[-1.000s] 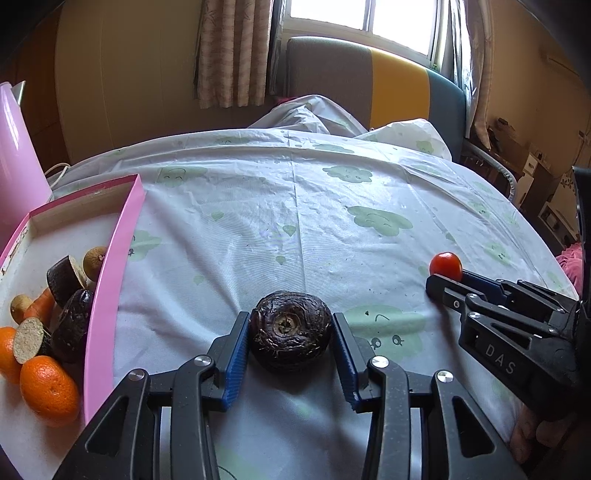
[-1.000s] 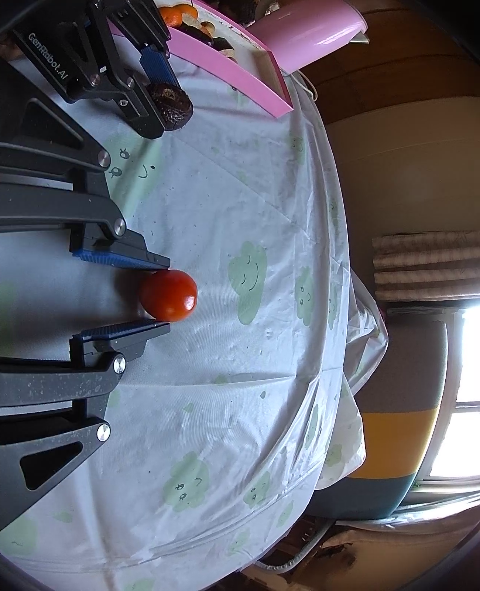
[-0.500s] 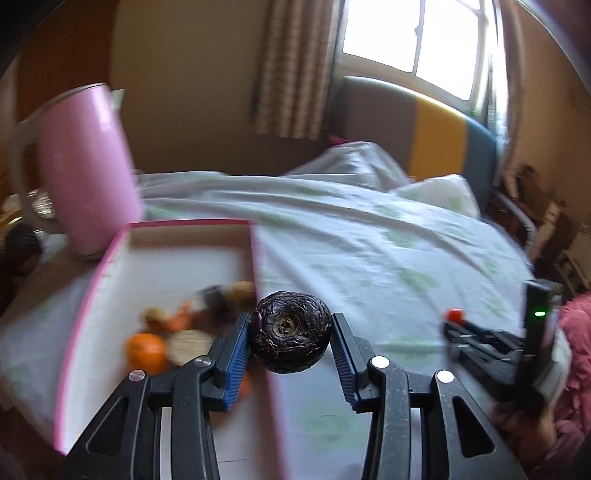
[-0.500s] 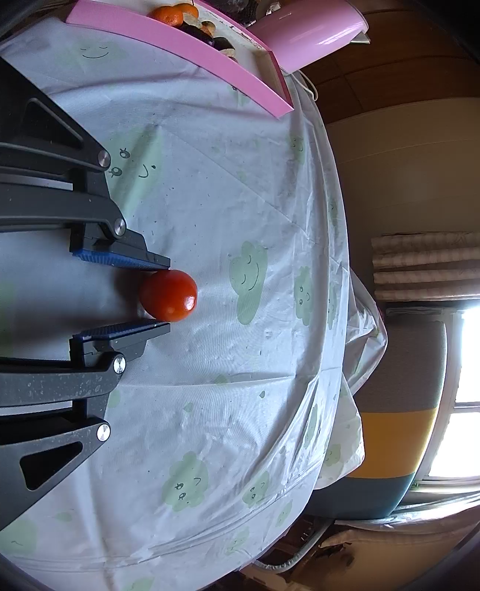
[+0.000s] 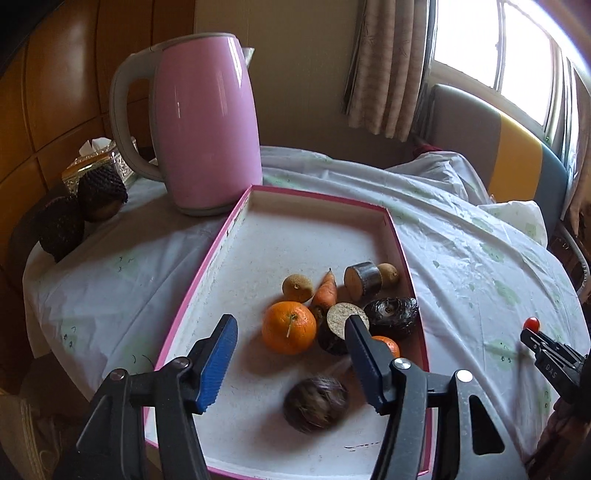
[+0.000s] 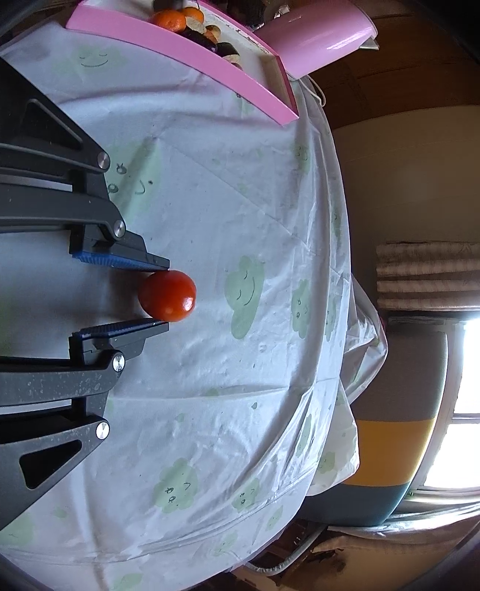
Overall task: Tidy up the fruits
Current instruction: 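Release the dark fruit into the tray with the left tool while the right tool carries the tomato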
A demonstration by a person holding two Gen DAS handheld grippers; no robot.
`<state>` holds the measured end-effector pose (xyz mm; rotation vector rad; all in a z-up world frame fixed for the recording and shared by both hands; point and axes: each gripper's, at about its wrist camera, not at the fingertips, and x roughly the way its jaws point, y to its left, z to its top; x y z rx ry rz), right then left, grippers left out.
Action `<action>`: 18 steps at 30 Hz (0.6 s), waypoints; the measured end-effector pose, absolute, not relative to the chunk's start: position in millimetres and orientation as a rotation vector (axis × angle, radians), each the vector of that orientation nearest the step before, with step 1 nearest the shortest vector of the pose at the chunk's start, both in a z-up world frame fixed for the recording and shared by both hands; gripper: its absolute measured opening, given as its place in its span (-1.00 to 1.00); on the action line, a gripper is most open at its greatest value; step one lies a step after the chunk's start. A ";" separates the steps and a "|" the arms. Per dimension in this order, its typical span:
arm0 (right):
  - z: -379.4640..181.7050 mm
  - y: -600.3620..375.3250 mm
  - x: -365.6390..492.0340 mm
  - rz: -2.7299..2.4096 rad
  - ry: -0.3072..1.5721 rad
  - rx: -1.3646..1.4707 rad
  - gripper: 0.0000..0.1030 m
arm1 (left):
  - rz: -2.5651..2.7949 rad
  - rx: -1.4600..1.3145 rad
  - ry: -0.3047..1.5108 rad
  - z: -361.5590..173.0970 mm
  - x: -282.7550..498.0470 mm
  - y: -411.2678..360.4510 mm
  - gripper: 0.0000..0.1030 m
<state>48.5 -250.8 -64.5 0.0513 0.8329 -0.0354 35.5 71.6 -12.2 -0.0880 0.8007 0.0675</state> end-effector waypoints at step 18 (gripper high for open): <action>-23.8 -85.3 73.8 0.484 0.821 0.034 -0.50 | 0.107 -0.107 0.791 -6.8 22.3 88.6 0.19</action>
